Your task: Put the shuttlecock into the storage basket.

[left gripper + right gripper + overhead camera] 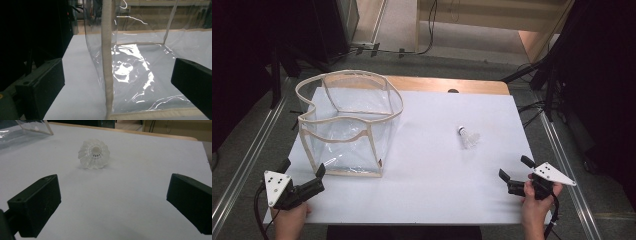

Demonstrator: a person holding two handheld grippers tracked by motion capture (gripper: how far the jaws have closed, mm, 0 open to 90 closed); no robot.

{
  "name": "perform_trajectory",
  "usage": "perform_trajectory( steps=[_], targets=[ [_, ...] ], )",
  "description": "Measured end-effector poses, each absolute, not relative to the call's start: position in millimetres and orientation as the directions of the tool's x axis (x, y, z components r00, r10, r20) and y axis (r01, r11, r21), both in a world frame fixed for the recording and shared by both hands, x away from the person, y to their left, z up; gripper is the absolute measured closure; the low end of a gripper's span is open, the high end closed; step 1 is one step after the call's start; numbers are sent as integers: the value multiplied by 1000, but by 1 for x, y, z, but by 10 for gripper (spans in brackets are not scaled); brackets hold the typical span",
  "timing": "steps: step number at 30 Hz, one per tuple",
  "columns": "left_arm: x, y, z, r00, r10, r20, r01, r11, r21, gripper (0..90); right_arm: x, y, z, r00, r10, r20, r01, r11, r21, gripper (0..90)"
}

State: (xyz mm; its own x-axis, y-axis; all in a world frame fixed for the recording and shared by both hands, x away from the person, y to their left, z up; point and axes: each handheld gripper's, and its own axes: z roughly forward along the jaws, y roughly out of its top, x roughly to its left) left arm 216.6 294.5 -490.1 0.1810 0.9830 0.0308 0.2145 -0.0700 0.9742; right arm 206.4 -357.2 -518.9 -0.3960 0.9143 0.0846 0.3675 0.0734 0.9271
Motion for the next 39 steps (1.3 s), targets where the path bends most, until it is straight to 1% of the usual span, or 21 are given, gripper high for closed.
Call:
perform_trajectory(
  steps=[3, 8, 14, 18, 19, 20, 22, 23, 24, 26, 27, 28, 29, 30, 32, 33, 34, 36, 39],
  targets=[
    [216, 294, -490, 177, 984, 30, 211, -68, 975, 0, 206, -358, -517, -395, 914, 95, 376, 66, 924, 0],
    [216, 295, -490, 175, 984, 25, 212, -63, 975, 0, 205, -360, -510, -419, 898, 132, 392, 47, 919, 0],
    [215, 295, -490, 175, 984, 30, 206, -67, 976, 0, 209, -355, -499, -420, 901, 109, 401, 77, 913, 0],
    [215, 295, -490, 176, 984, 31, 205, -68, 976, 0, 216, -352, -488, -434, 891, 134, 431, 74, 899, 0],
    [215, 295, -490, 176, 984, 31, 206, -68, 976, 0, 218, -351, -486, -437, 890, 132, 433, 80, 898, 65],
    [215, 295, -490, 175, 984, 32, 207, -68, 976, 0, 222, -347, -482, -417, 900, 126, 432, 74, 899, 253],
    [215, 295, -490, 175, 984, 31, 208, -68, 976, 0, 224, -346, -480, -430, 892, 136, 435, 73, 897, 250],
    [215, 295, -490, 176, 984, 31, 206, -68, 976, 0, 228, -344, -479, -439, 889, 133, 436, 81, 896, 278],
    [214, 295, -490, 177, 984, 30, 204, -67, 977, 0, 231, -341, -478, -430, 894, 126, 445, 88, 891, 346],
    [214, 295, -490, 179, 983, 33, 202, -70, 977, 0, 237, -338, -477, -436, 891, 129, 451, 92, 888, 428],
    [214, 295, -490, 179, 983, 35, 201, -71, 977, 0, 241, -336, -476, -437, 890, 133, 454, 90, 886, 489],
    [213, 295, -490, 179, 983, 38, 194, -73, 978, 0, 249, -332, -476, -431, 894, 125, 469, 104, 877, 573],
    [213, 296, -489, 180, 983, 35, 185, -69, 980, 0, 249, -332, -476, -431, 894, 125, 469, 104, 877, 573],
    [212, 296, -489, 182, 983, 28, 177, -61, 982, 0, 253, -329, -475, -434, 893, 117, 474, 116, 873, 612],
    [213, 297, -489, 182, 983, 24, 182, -58, 982, 0, 259, -324, -475, -444, 890, 103, 476, 137, 869, 730],
    [213, 296, -489, 184, 983, 27, 179, -61, 982, 0, 266, -320, -474, -465, 880, 99, 467, 149, 872, 810],
    [213, 296, -489, 184, 983, 27, 179, -61, 982, 0, 266, -320, -474, -465, 880, 99, 467, 149, 872, 810],
    [212, 296, -489, 187, 982, 38, 182, -73, 981, 0, 272, -315, -472, -467, 880, 83, 473, 169, 865, 875],
    [213, 297, -489, 209, 977, 32, 184, -72, 980, 0, 282, -311, -471, -478, 874, 88, 484, 179, 857, 877]
  ],
)
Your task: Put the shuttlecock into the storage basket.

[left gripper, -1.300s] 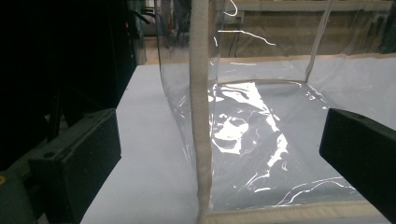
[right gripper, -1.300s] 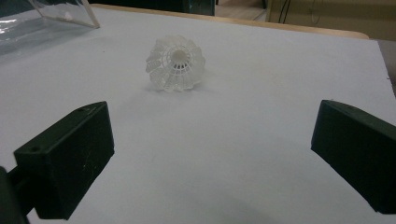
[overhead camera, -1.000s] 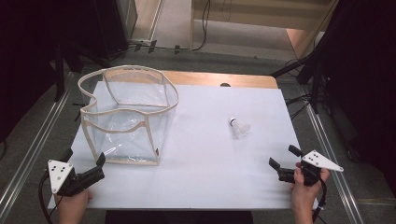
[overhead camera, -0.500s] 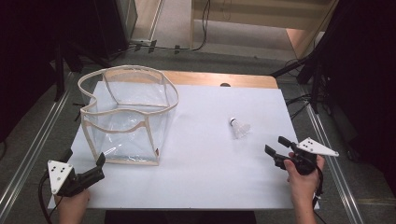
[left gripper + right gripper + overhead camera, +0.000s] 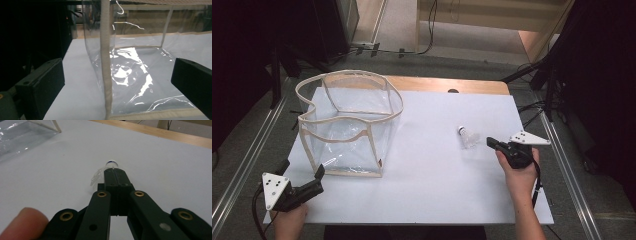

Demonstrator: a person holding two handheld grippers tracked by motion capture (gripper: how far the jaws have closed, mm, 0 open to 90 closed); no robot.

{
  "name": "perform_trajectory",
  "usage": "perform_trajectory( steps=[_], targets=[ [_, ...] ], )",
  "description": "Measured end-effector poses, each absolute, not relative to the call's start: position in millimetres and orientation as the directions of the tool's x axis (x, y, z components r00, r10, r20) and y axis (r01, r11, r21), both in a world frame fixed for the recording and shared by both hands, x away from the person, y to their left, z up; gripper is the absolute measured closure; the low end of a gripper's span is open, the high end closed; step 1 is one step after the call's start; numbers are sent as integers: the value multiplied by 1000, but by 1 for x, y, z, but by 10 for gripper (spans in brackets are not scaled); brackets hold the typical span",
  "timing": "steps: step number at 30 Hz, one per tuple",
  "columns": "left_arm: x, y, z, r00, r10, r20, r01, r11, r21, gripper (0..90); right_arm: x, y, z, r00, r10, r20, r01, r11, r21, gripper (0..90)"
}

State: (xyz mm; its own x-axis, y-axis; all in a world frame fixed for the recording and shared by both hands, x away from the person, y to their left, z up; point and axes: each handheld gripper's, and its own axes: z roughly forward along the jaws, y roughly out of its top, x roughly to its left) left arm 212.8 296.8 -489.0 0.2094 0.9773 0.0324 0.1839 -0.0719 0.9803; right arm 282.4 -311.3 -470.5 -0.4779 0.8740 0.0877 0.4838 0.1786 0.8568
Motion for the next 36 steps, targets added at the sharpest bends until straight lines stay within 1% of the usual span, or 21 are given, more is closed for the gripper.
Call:
perform_trajectory(
  steps=[1, 4, 10, 16, 22, 27, 32, 36],
  targets=[
    [213, 298, -489, 210, 977, 24, 183, -63, 981, 0, 290, -308, -469, -483, 872, 82, 494, 193, 848, 878],
    [213, 300, -488, 214, 977, 10, 186, -51, 981, 0, 296, -305, -467, -478, 876, 66, 497, 208, 843, 878],
    [213, 294, -489, 204, 977, 61, 183, -100, 978, 0, 317, -306, -467, -472, 879, 64, 527, 223, 820, 878],
    [212, 294, -488, 210, 976, 60, 180, -99, 979, 0, 335, -311, -476, -448, 891, 71, 573, 225, 788, 879],
    [212, 292, -489, 205, 975, 81, 178, -119, 977, 0, 343, -312, -485, -447, 892, 73, 598, 237, 766, 879],
    [213, 291, -491, 209, 974, 83, 183, -122, 975, 0, 347, -312, -489, -444, 893, 71, 611, 245, 752, 879],
    [212, 291, -491, 209, 975, 82, 183, -121, 976, 0, 348, -313, -491, -457, 886, 79, 606, 244, 757, 879],
    [213, 293, -491, 204, 977, 61, 191, -100, 976, 0, 346, -314, -490, -462, 884, 72, 603, 254, 756, 878]
  ],
)
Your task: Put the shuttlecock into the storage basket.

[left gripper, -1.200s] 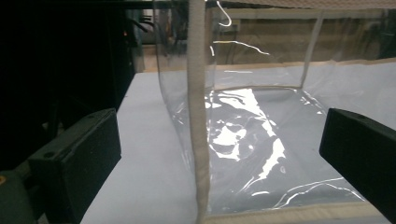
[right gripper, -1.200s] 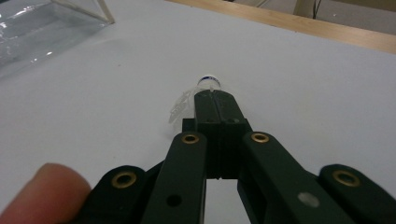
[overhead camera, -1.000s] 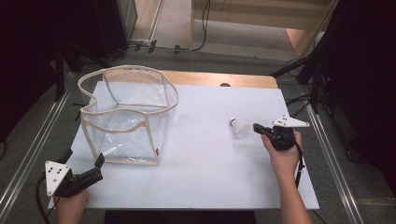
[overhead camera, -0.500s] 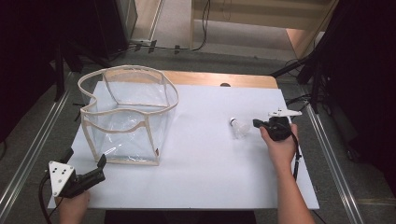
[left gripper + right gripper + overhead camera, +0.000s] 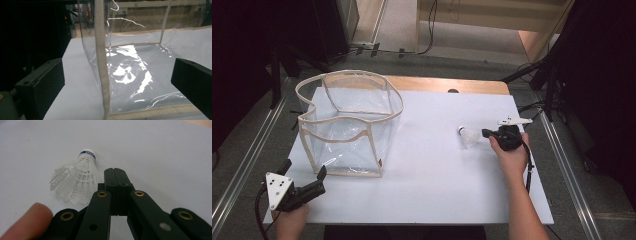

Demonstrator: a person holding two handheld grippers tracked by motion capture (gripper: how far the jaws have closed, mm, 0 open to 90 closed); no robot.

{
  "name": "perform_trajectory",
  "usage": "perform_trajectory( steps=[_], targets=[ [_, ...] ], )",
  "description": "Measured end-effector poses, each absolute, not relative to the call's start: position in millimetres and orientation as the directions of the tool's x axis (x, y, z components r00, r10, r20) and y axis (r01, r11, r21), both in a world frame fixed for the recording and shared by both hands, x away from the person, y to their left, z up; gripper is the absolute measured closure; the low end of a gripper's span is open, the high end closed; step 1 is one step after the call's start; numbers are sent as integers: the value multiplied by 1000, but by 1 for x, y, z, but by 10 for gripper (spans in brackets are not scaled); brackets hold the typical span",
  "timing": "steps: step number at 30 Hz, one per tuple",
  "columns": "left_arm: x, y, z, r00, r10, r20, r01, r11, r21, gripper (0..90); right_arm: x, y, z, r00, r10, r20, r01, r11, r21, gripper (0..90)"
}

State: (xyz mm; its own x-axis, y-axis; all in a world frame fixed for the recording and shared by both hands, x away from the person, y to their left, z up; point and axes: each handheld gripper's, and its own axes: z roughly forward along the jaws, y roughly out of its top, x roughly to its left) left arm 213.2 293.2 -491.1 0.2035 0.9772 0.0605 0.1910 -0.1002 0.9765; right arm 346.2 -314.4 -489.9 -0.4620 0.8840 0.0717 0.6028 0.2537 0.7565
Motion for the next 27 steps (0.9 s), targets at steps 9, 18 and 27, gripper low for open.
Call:
perform_trajectory(
  steps=[9, 18, 27],
  targets=[
    [214, 293, -491, 202, 977, 62, 196, -103, 975, 0, 340, -316, -488, -494, 865, 87, 587, 258, 767, 629],
    [214, 294, -491, 202, 978, 57, 204, -99, 974, 0, 341, -308, -496, -496, 865, 73, 597, 278, 753, 535],
    [214, 293, -491, 208, 976, 63, 203, -106, 973, 0, 350, -300, -509, -492, 867, 85, 609, 272, 745, 533]
  ],
)
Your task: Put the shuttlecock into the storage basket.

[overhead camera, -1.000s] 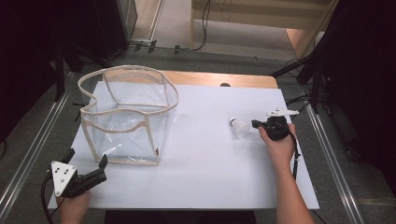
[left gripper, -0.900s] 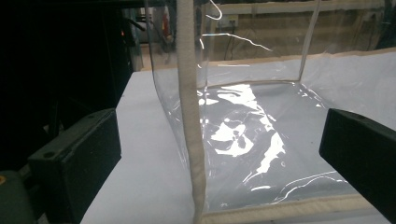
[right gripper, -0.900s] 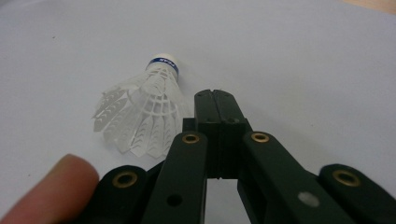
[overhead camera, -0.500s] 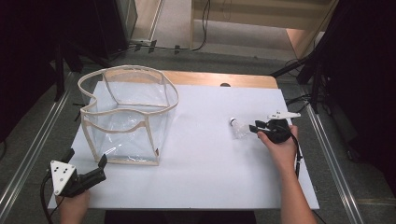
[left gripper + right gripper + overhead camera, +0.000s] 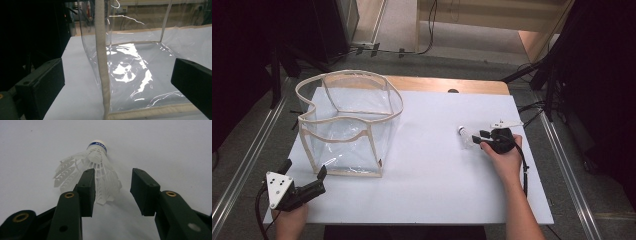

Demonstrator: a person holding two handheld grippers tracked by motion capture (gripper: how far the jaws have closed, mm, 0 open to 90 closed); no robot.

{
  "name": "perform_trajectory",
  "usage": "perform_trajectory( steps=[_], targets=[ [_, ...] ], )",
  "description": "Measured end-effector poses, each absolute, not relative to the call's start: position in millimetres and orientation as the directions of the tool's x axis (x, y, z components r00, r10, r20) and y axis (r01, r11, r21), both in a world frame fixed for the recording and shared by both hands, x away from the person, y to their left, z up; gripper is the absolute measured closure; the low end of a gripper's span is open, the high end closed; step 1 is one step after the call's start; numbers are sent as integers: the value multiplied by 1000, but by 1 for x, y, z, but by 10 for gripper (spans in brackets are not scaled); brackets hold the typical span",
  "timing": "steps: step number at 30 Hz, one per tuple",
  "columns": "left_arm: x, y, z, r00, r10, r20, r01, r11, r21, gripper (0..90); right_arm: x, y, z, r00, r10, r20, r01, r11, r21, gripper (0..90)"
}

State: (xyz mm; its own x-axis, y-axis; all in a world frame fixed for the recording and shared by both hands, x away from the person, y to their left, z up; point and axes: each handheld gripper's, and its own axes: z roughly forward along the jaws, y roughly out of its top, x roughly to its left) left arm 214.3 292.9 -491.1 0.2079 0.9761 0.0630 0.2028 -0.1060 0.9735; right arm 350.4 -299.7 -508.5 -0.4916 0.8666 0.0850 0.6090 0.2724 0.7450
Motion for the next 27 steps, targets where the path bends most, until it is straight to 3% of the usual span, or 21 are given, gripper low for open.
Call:
perform_trajectory(
  steps=[19, 24, 27],
  targets=[
    [215, 292, -491, 207, 976, 70, 203, -113, 973, 0, 362, -295, -518, -491, 864, 111, 606, 247, 756, 579],
    [215, 292, -491, 208, 976, 70, 203, -113, 973, 0, 363, -292, -518, -496, 863, 96, 598, 259, 759, 632],
    [215, 292, -491, 208, 976, 69, 203, -112, 973, 0, 362, -290, -518, -510, 856, 87, 586, 271, 764, 789]
  ],
)
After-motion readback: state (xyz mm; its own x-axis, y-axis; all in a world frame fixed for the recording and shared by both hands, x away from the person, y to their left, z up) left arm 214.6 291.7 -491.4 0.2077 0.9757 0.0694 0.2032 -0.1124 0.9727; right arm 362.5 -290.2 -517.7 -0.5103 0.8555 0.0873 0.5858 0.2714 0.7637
